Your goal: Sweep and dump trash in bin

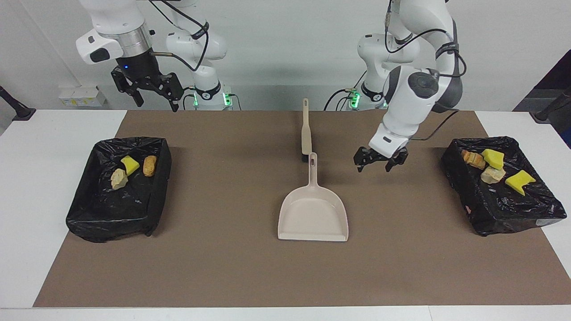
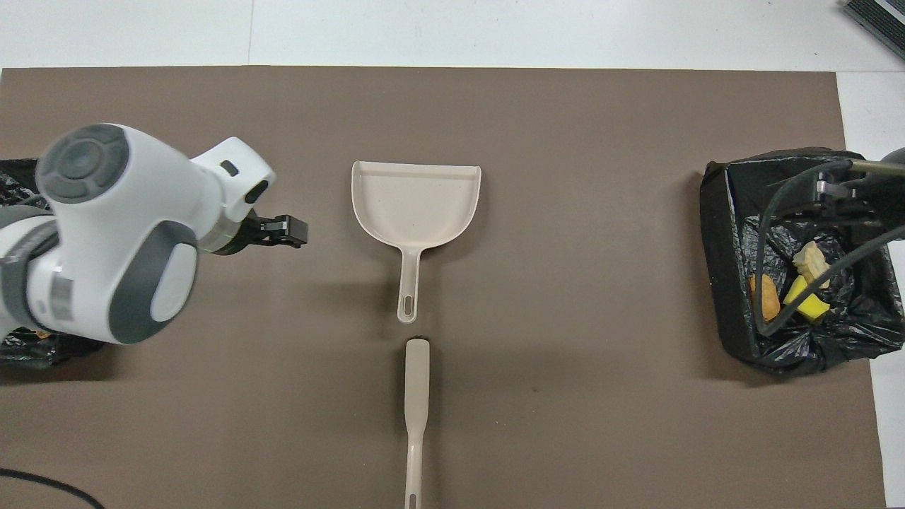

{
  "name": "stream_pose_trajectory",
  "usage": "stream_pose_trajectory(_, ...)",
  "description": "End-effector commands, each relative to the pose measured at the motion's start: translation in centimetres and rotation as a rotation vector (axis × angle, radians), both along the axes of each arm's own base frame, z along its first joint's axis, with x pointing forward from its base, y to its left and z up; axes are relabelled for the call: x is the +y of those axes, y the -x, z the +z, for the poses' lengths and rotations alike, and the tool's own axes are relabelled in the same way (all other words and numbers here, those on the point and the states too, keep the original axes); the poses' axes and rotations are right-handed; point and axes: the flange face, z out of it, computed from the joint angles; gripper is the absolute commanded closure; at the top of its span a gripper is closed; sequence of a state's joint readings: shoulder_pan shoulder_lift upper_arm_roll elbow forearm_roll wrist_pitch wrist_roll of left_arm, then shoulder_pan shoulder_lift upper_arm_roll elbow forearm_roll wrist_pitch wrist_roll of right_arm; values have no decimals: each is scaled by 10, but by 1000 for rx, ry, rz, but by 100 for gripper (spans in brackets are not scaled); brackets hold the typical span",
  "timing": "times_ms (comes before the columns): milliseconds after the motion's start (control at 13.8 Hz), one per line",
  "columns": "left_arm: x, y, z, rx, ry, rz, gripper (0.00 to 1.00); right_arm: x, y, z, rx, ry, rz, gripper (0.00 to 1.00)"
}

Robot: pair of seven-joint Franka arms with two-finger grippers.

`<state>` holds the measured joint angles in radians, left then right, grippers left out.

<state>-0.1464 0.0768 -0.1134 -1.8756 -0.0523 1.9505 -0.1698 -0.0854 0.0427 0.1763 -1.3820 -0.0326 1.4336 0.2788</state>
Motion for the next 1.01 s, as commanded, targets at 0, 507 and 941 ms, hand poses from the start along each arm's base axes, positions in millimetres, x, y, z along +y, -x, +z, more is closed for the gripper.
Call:
stream_pose_trajectory(0,47,20,38,47,-34,-76,0,-1,0,3,-12,1,11,0)
stream_pose_trajectory(507,98,30,156,38,-98,-58,0,-2,0,3,-12,1,10,0)
stream_pose_trajectory(941,111,32,178,20,-63,-27,0,-3,0,3,-12,1,8,0)
